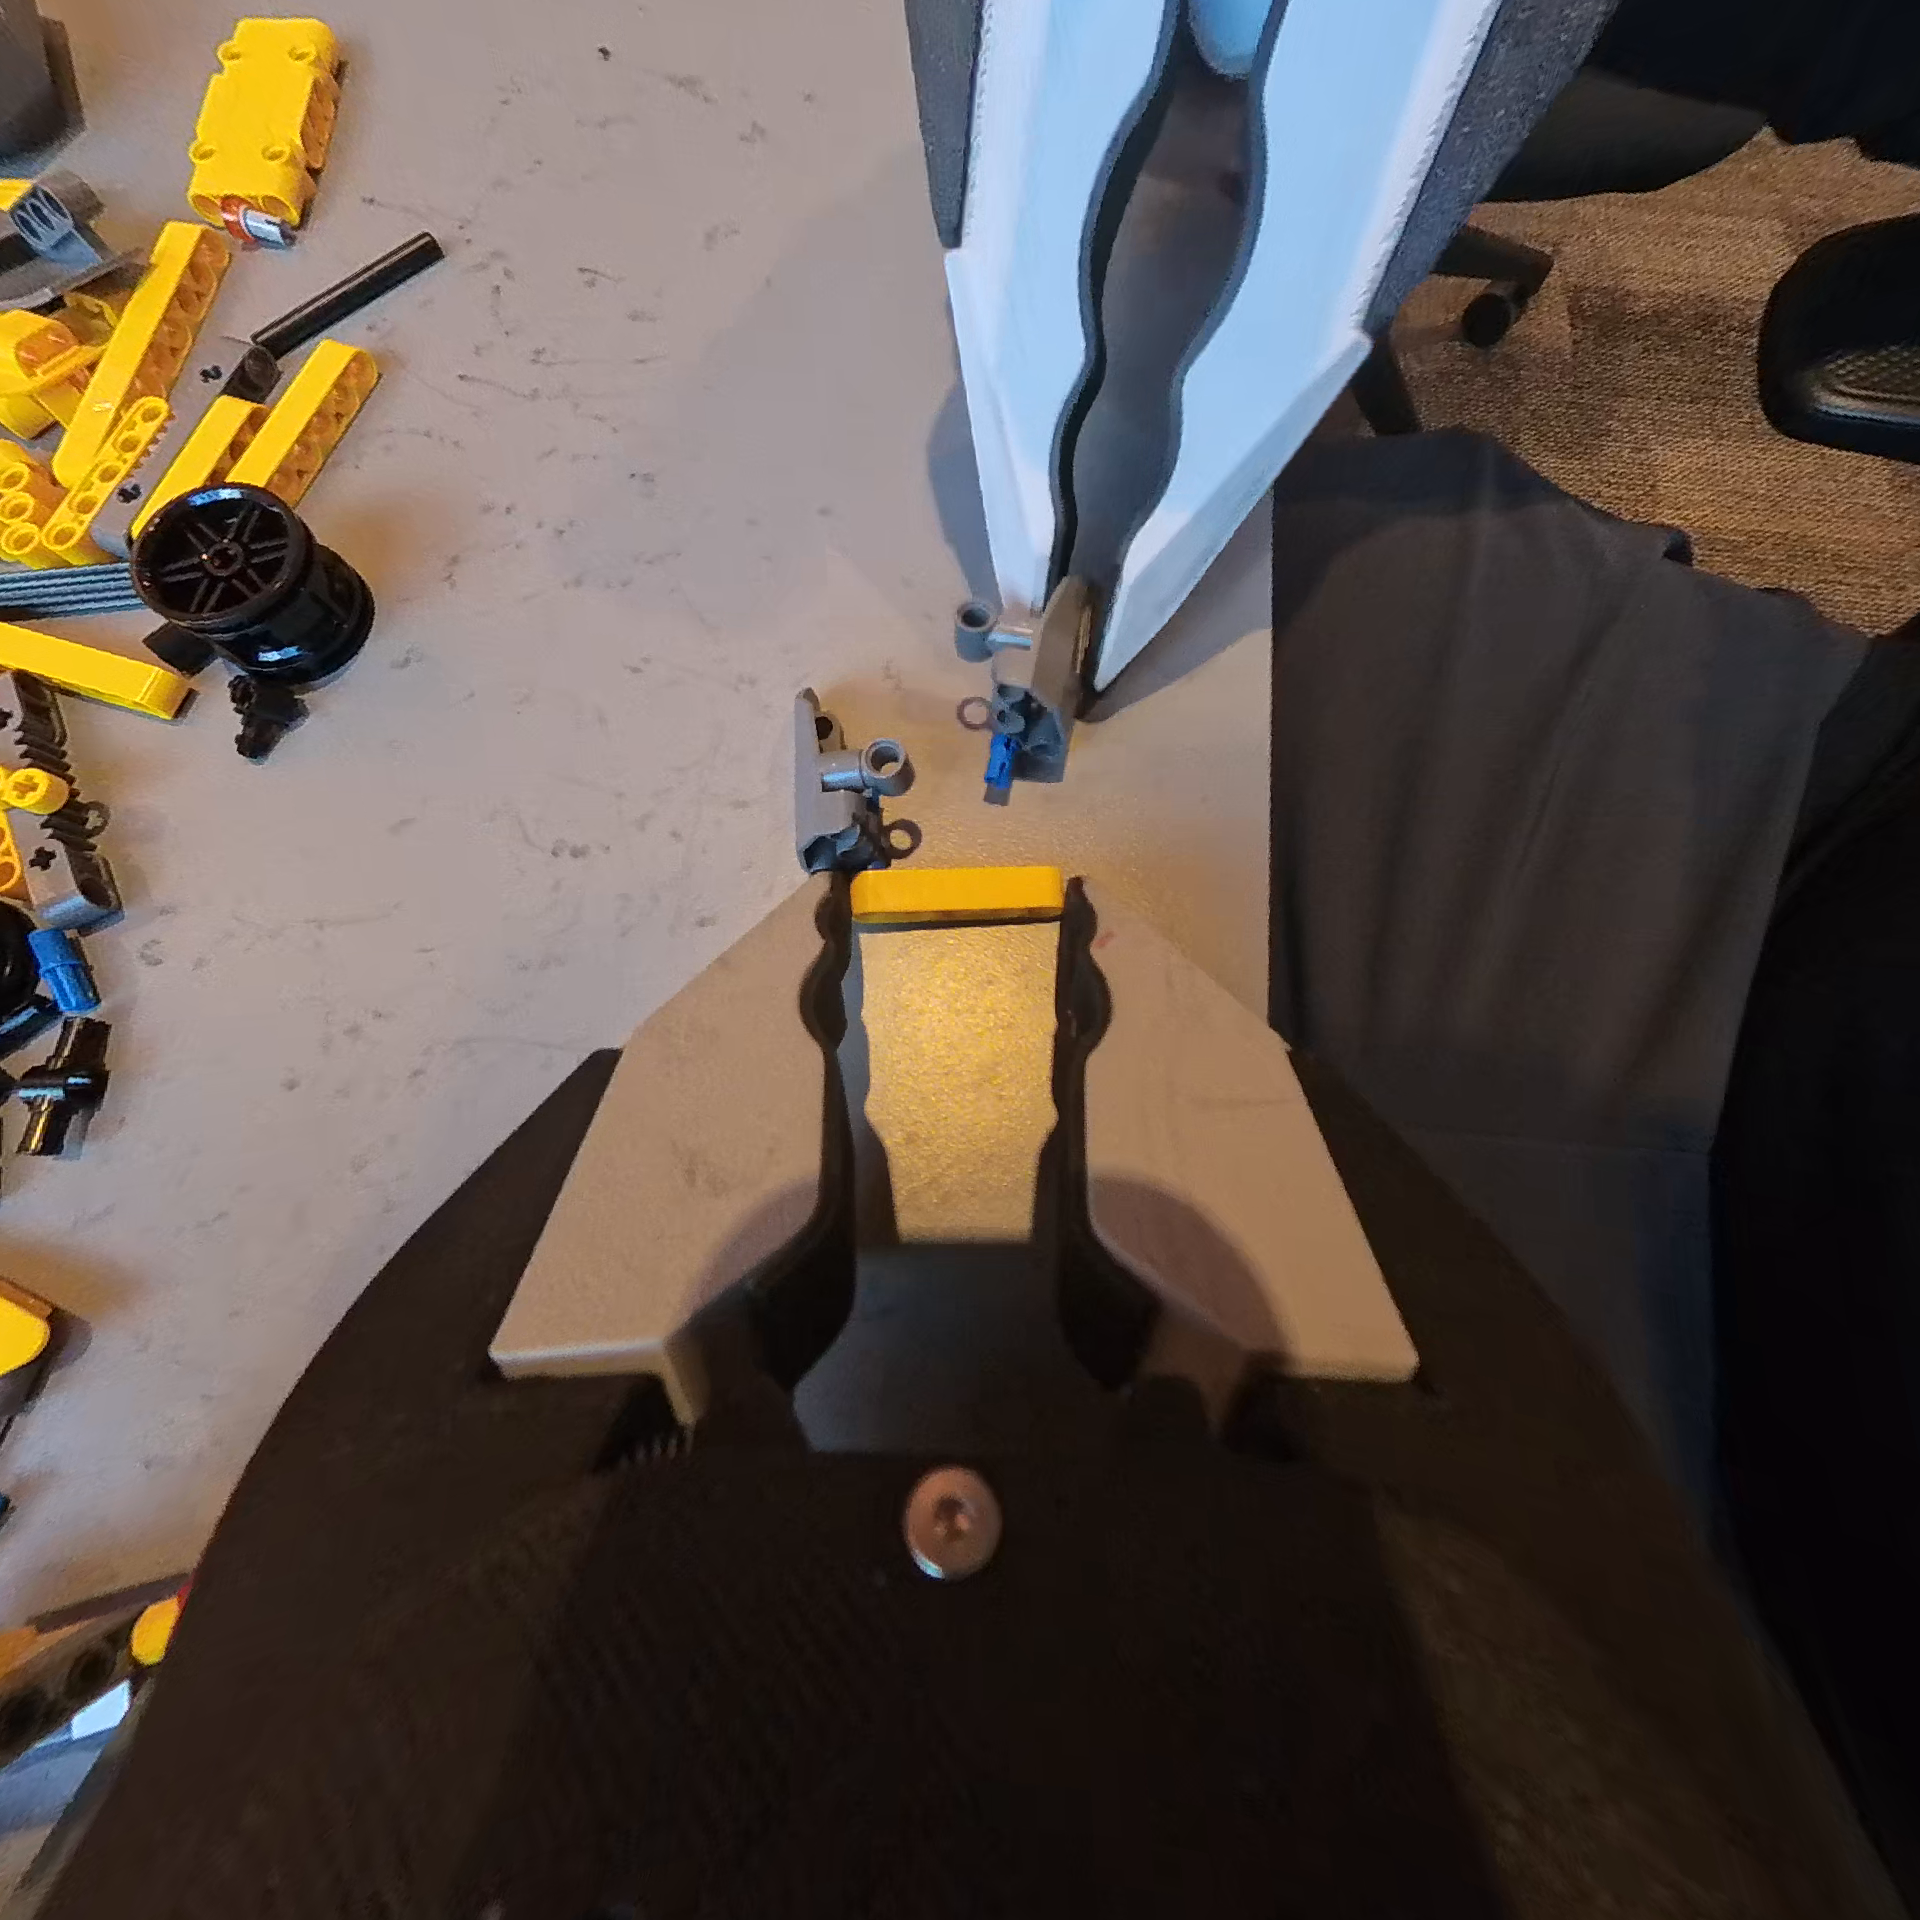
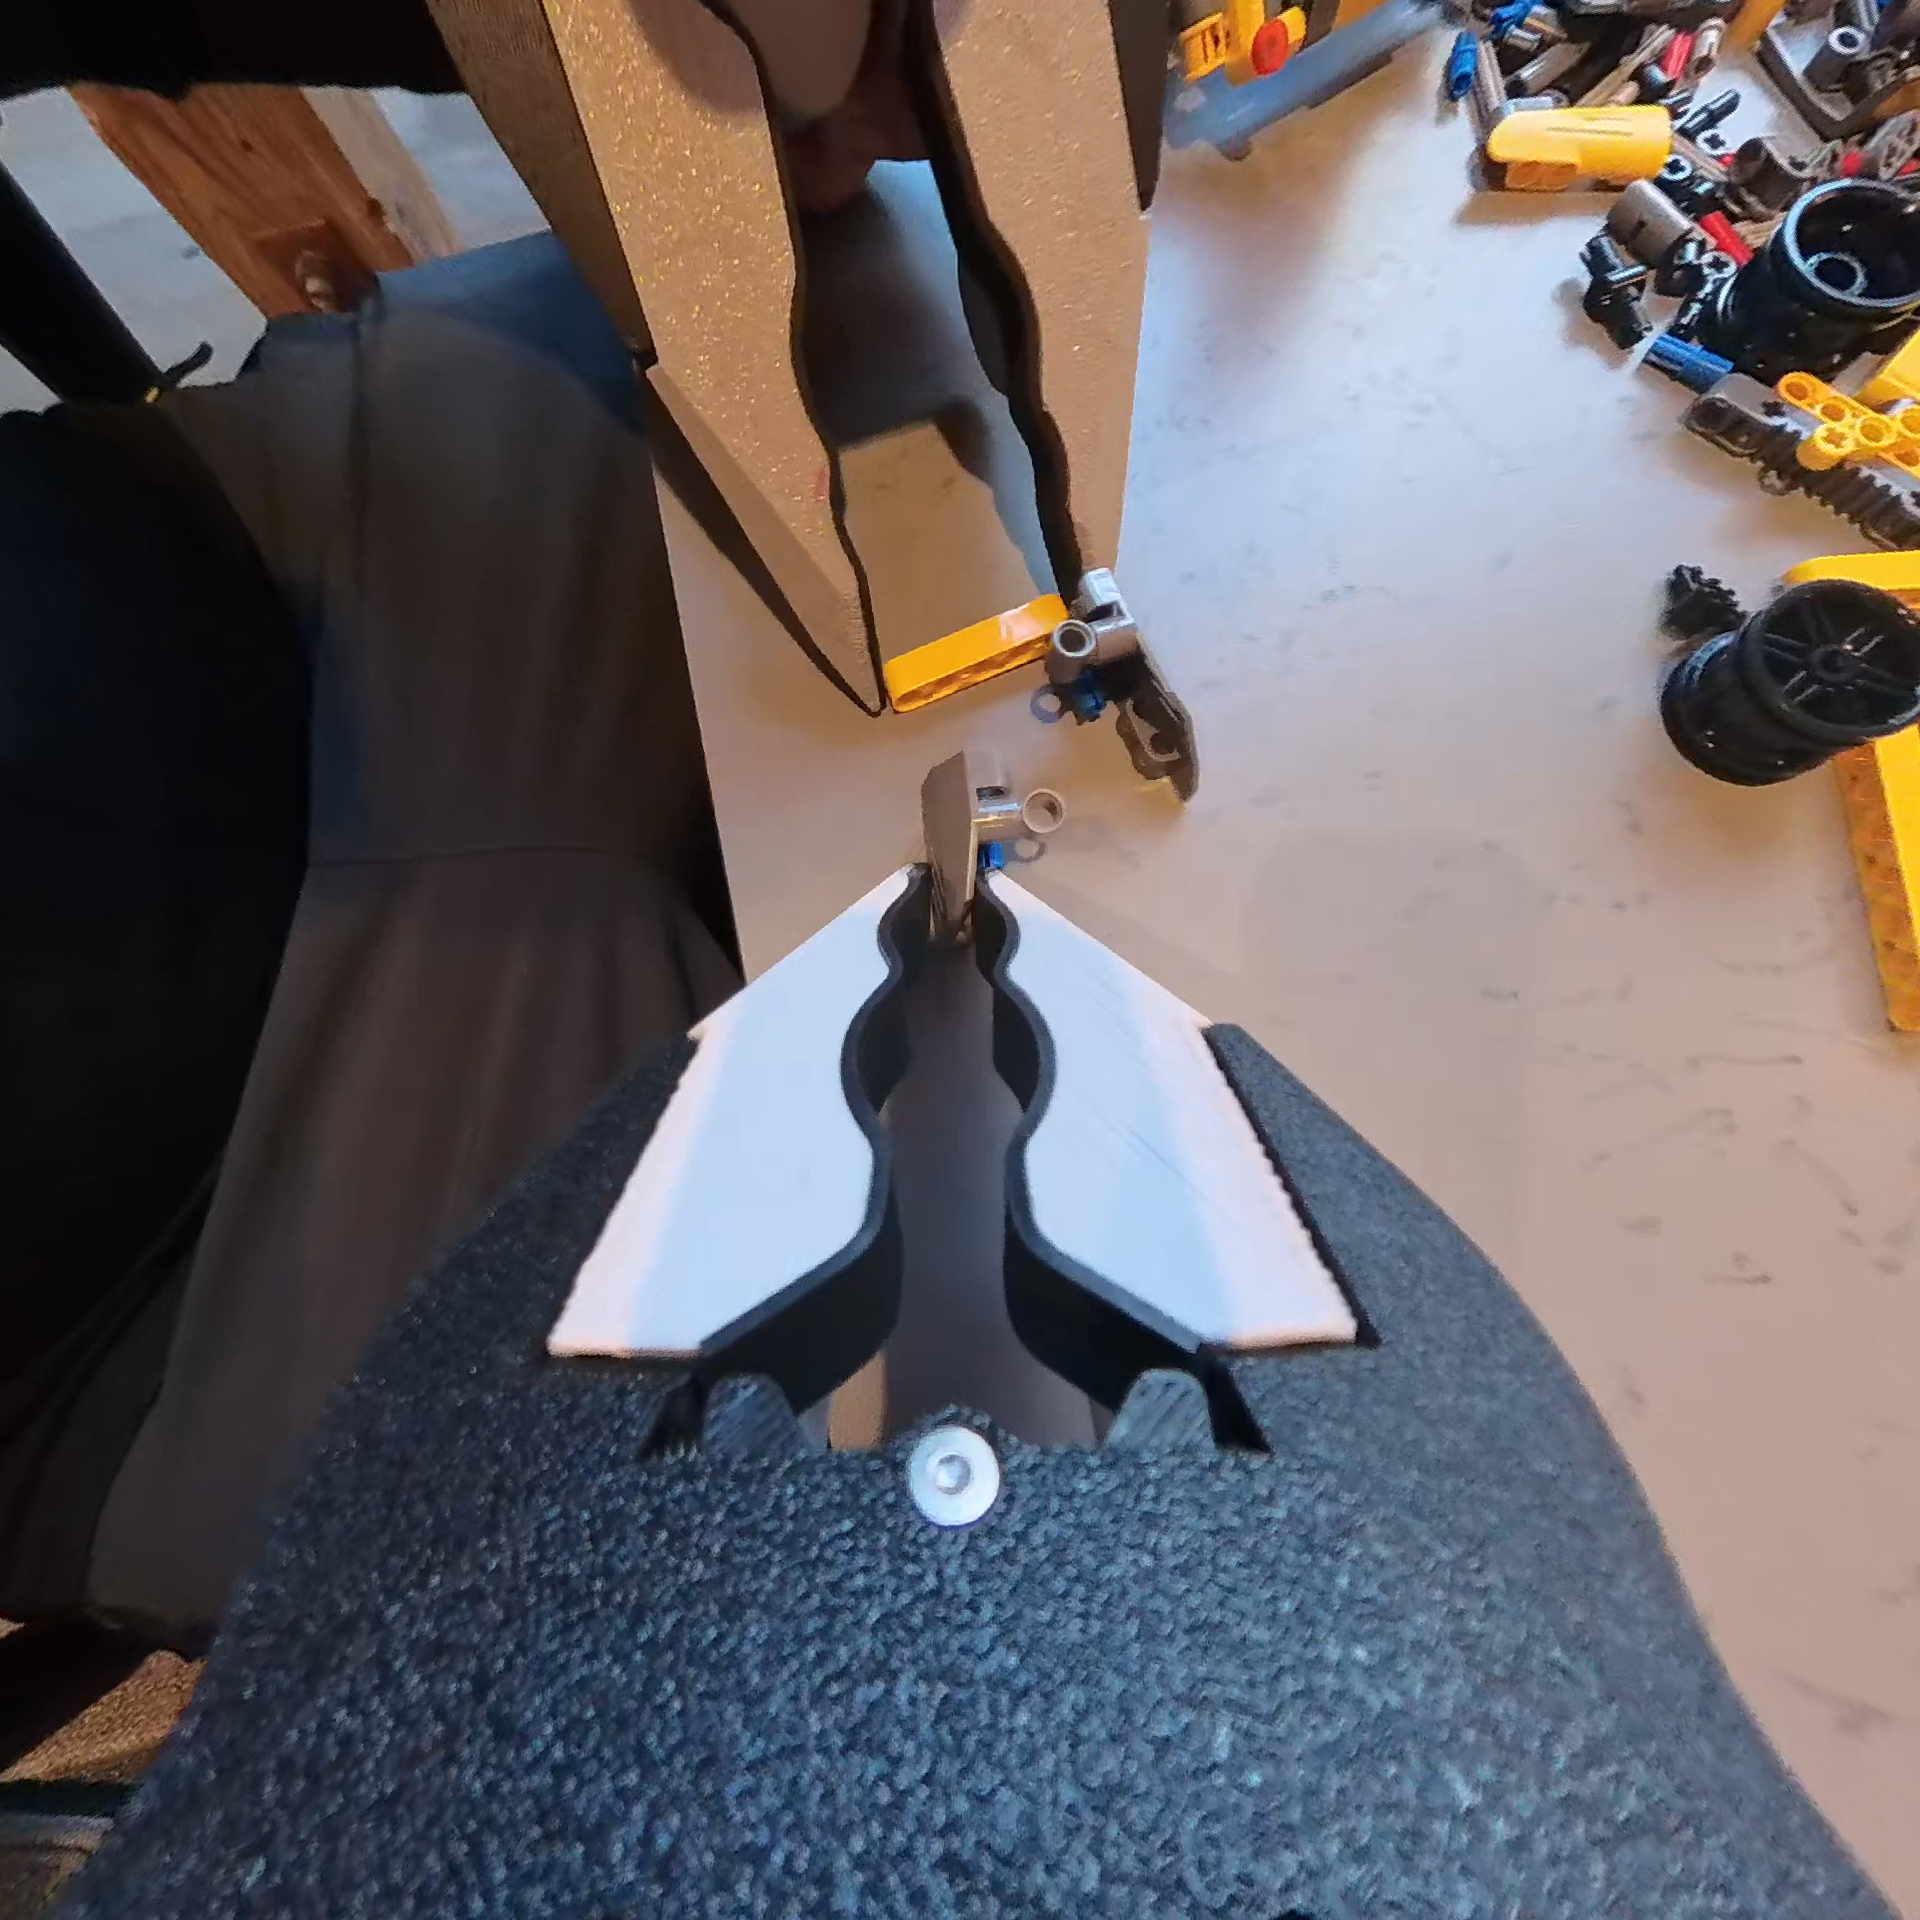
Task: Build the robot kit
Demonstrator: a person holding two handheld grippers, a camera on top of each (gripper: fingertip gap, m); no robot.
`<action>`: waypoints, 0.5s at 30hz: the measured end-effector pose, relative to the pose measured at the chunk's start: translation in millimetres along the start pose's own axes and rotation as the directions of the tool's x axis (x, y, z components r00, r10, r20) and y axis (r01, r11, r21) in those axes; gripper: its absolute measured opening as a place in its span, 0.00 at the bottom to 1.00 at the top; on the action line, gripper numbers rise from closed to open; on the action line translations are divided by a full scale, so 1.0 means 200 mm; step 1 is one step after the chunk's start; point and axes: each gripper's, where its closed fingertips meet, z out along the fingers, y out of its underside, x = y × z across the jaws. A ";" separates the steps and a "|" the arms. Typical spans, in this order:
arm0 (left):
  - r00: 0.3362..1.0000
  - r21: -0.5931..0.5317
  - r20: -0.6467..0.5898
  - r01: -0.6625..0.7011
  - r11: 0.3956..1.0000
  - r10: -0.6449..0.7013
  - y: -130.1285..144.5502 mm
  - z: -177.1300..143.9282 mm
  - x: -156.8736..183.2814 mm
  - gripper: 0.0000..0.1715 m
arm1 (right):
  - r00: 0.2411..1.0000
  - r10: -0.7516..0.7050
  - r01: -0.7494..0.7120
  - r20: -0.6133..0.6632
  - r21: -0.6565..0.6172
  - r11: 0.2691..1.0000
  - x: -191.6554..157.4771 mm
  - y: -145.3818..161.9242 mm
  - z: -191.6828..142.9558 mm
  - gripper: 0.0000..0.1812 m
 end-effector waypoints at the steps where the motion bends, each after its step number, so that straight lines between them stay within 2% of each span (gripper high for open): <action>1: 1.000 0.000 -0.002 -0.003 1.000 0.003 0.00 0.00 0.00 0.23 | 1.000 -0.004 0.004 -0.001 -0.004 1.000 0.00 0.00 0.01 0.04; 15: 1.000 0.001 0.006 0.016 1.000 -0.016 0.00 0.00 -0.01 0.23 | 1.000 -0.008 0.008 0.018 0.006 1.000 -0.01 -0.01 0.03 0.04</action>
